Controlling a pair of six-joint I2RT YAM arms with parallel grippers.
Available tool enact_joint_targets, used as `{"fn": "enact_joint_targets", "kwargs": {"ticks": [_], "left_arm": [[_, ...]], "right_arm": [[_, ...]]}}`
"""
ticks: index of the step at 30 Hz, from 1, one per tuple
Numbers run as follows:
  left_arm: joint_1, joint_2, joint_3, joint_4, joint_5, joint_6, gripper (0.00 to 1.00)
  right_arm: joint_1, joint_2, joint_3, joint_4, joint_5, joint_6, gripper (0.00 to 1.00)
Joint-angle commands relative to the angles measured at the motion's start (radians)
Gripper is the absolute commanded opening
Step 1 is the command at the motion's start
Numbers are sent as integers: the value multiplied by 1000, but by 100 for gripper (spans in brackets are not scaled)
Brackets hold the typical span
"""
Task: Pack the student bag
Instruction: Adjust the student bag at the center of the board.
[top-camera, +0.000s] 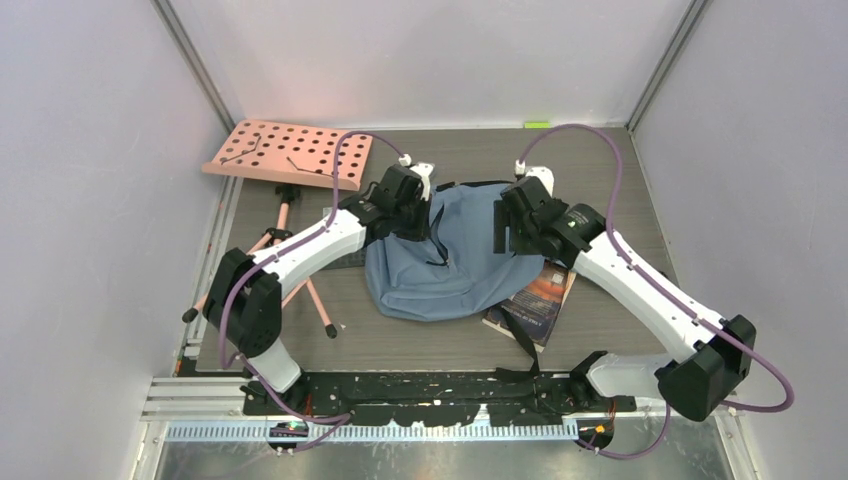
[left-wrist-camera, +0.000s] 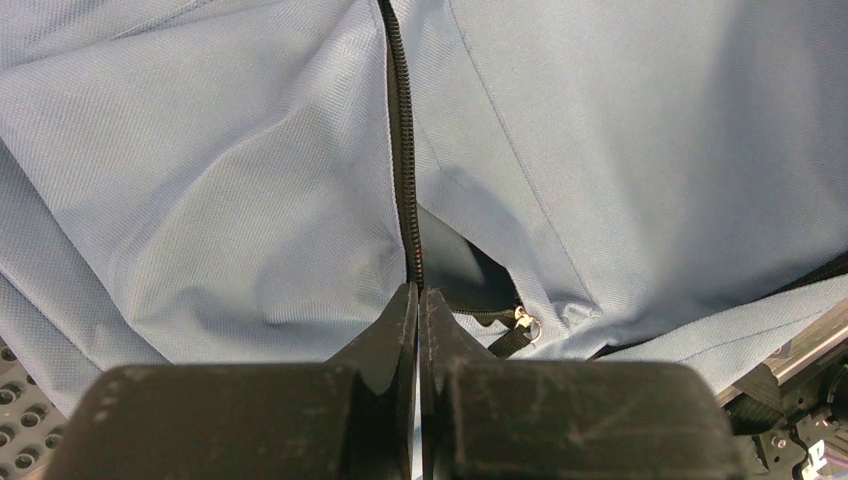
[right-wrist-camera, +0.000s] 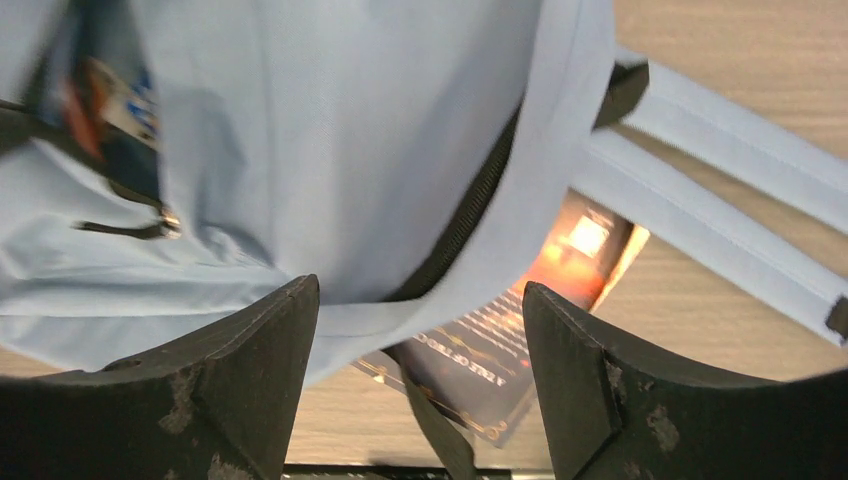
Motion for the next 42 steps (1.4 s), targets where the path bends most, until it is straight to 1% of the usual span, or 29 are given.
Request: {"fn": "enact_joint_targets", "kwargs": {"ticks": [1,4,6,7,8,9,10,11,12,13,14,15,17,20,23,26,27,28,30,33,34,35,36,37,38,39,41,42], "left_arm": [[5,-60,30,-13,25,15,0],[4,-65,47,-22,36,14,0],[4,-70,60,-27,42,18,0],[4,-72,74,-36,44,26,0],[5,-74,101,-50,44,37,0],[5,-74,129,-70,41,52,0],[7,-75,165,-99,38,73,0],[7,-78,200,-125,32,89,0],[7,-81,244,-151,23,108,0],[8,-87,287,-172,10,125,0],[8,-96,321,-189,-9,139,0],[8,-104,354,-204,-31,150,0],[8,-130,401,-218,-50,168,0],[9,-158,423,-236,-48,170,0],[10,-174,381,-242,10,149,0],[10,-195,294,-214,57,127,0],[9,-201,261,-197,67,116,0],[10,-203,231,-188,78,110,0],[9,-203,181,-173,98,91,0],[9,-201,101,-123,153,63,0],[9,-202,75,-100,181,54,0],[9,-203,48,-75,201,47,4],[10,-205,22,-50,227,46,9],[10,-207,-3,-28,253,49,13],[9,-211,-29,-11,272,53,19],[9,-214,-51,4,292,55,25],[9,-229,-119,60,340,67,35],[6,-241,-153,94,361,68,39]], "right_arm": [[1,29,-62,-80,46,33,80],[1,81,-74,-49,35,49,79],[0,112,-77,-15,10,43,69],[-1,129,-62,1,5,41,50],[-1,134,-47,2,1,37,36],[-2,139,1,-7,1,32,14],[-2,139,31,-15,0,29,7],[-1,137,110,-40,-4,15,2],[-1,137,155,-56,-11,5,1],[0,139,257,-93,-15,-16,1],[1,140,310,-114,-17,-28,1],[1,141,400,-149,-16,-50,1],[1,139,506,-192,-10,-72,1],[1,120,554,-219,-7,-82,1],[1,92,466,-208,-32,-59,0],[1,33,284,-145,-58,-15,1],[1,20,246,-133,-59,-7,1],[1,-2,180,-116,-58,11,1],[1,-28,99,-101,-50,34,0],[1,-52,17,-101,-3,60,2],[1,-62,-16,-103,6,70,7],[1,-68,-29,-104,16,74,11],[1,-79,-54,-103,18,79,20],[1,-86,-62,-106,18,79,26],[1,-100,-71,-108,20,74,39],[1,-115,-72,-107,18,57,49],[3,-144,-73,-90,0,9,56],[6,-154,-74,-78,-34,-13,58]]}}
